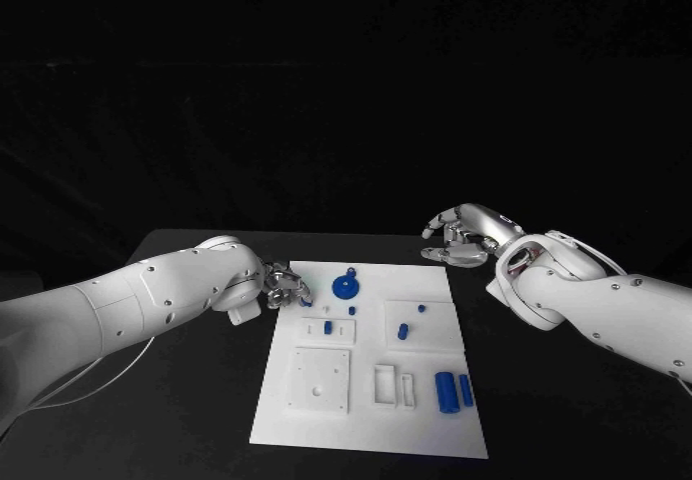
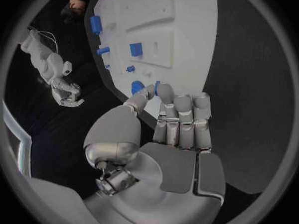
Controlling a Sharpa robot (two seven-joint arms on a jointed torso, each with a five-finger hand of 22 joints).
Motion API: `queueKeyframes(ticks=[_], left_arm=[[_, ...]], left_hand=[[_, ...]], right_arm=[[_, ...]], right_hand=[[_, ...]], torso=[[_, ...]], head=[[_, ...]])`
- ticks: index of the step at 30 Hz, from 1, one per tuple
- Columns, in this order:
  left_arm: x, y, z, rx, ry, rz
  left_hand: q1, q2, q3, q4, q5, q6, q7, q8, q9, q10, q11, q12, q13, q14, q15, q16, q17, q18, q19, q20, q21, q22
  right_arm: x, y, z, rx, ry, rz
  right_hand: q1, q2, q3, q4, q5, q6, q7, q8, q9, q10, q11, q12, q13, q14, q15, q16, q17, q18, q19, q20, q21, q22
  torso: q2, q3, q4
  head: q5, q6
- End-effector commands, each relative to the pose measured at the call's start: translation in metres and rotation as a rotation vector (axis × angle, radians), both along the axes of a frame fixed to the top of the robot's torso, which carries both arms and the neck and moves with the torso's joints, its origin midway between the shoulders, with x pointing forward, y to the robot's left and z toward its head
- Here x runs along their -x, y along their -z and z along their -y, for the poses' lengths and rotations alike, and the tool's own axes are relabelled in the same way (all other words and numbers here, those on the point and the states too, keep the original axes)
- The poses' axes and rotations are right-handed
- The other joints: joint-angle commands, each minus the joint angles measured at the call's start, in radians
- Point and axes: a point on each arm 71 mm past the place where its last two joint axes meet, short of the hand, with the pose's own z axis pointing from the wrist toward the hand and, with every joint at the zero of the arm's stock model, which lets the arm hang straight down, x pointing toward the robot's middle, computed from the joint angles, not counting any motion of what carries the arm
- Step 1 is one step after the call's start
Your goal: Assemble the parts on the task board
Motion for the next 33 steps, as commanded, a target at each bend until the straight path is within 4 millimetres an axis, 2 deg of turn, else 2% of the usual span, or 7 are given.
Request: queueKeyframes(ticks=[1,3,4,8,12,17,33], left_arm=[[0.005,-0.007,-0.001,0.036,-0.036,0.042],[0.010,-0.010,-0.003,0.047,-0.038,0.058],[0.012,-0.011,-0.004,0.051,-0.038,0.063],[0.021,-0.012,-0.003,0.056,-0.025,0.080],[0.027,-0.011,0.001,0.053,-0.008,0.093],[0.037,-0.006,0.004,0.027,0.018,0.124],[0.051,0.010,0.017,-0.042,0.067,0.177]], left_hand=[[-0.012,0.000,0.035,-0.042,0.022,0.033,-0.002,0.043,0.006,0.032,-0.021,0.005,0.002,0.038,-0.030,0.009,0.002,-0.003,0.011,-0.116,0.006,0.002],[-0.015,0.000,0.036,-0.044,0.030,0.035,-0.003,0.044,0.006,0.034,-0.022,0.006,0.002,0.040,-0.031,0.011,0.002,-0.002,0.013,-0.117,0.008,0.002],[-0.014,-0.014,0.040,-0.039,0.108,0.052,-0.015,0.054,0.010,0.055,-0.029,0.018,0.008,0.061,-0.038,0.025,0.007,0.002,0.029,-0.123,0.021,0.007],[-0.025,-0.019,0.039,-0.050,0.146,0.067,-0.020,0.060,0.011,0.070,-0.039,0.024,0.011,0.078,-0.048,0.034,0.009,0.007,0.043,-0.128,0.031,0.011],[-0.026,-0.027,0.041,-0.051,0.172,0.080,-0.026,0.066,0.013,0.078,-0.046,0.037,0.020,0.089,-0.056,0.048,0.015,0.010,0.053,-0.132,0.041,0.015],[-0.028,-0.033,0.040,-0.050,0.181,0.092,-0.031,0.072,0.015,0.082,-0.051,0.051,0.029,0.095,-0.062,0.061,0.020,0.013,0.060,-0.135,0.049,0.017],[-0.025,-0.045,0.044,-0.050,0.204,0.109,-0.040,0.081,0.017,0.082,-0.060,0.083,0.047,0.104,-0.073,0.088,0.030,0.021,0.075,-0.141,0.065,0.021]], right_arm=[[0.000,0.000,0.000,0.008,-0.011,-0.005],[0.000,0.000,0.001,0.008,-0.009,-0.005],[0.000,0.000,0.001,0.008,-0.008,-0.006],[0.000,0.001,0.001,0.008,-0.008,-0.007],[0.000,0.001,0.001,0.007,-0.008,-0.008],[0.000,0.001,0.002,0.007,-0.007,-0.007],[0.000,0.001,0.003,0.008,-0.004,-0.008]], right_hand=[[0.004,0.006,-0.005,0.002,0.004,0.010,0.004,0.000,0.001,-0.022,0.016,-0.003,0.025,0.007,0.001,-0.004,0.001,0.117,-0.002,-0.008,-0.004,0.008],[0.004,0.006,-0.005,0.002,0.004,0.010,0.004,0.000,0.001,-0.022,0.016,-0.003,0.025,0.007,0.001,-0.004,0.001,0.117,-0.002,-0.008,-0.004,0.008],[0.004,0.006,-0.005,0.001,0.005,0.010,0.004,0.000,0.001,-0.022,0.016,-0.002,0.025,0.007,0.001,-0.004,0.002,0.117,-0.002,-0.008,-0.004,0.008],[0.004,0.006,-0.005,0.001,0.006,0.010,0.004,0.000,0.001,-0.022,0.016,-0.003,0.025,0.007,0.001,-0.004,0.002,0.117,-0.002,-0.008,-0.004,0.008],[0.005,0.005,-0.005,0.001,0.009,0.010,0.004,0.000,0.002,-0.022,0.016,-0.002,0.025,0.007,0.001,-0.005,0.002,0.117,-0.002,-0.008,-0.004,0.008],[0.005,0.005,-0.005,0.001,0.015,0.010,0.004,0.000,0.002,-0.023,0.016,-0.004,0.024,0.007,0.001,-0.005,0.002,0.117,-0.002,-0.008,-0.004,0.008],[0.003,0.005,-0.007,0.002,0.023,0.010,0.004,0.000,0.002,-0.023,0.016,-0.003,0.024,0.007,0.001,-0.006,0.003,0.117,-0.002,-0.008,-0.005,0.009]], torso=[[-0.001,0.0006,0.0023],[-0.002,0.0016,0.0045],[-0.002,0.0014,0.0046],[-0.003,0.0030,0.0073],[-0.003,0.0020,0.0078],[-0.003,0.0006,0.0078],[-0.001,0.0018,0.0050]], head=[[0.004,0.000],[0.003,-0.001],[0.003,-0.001],[0.003,-0.002],[0.004,-0.004],[0.006,-0.004],[0.009,-0.007]])
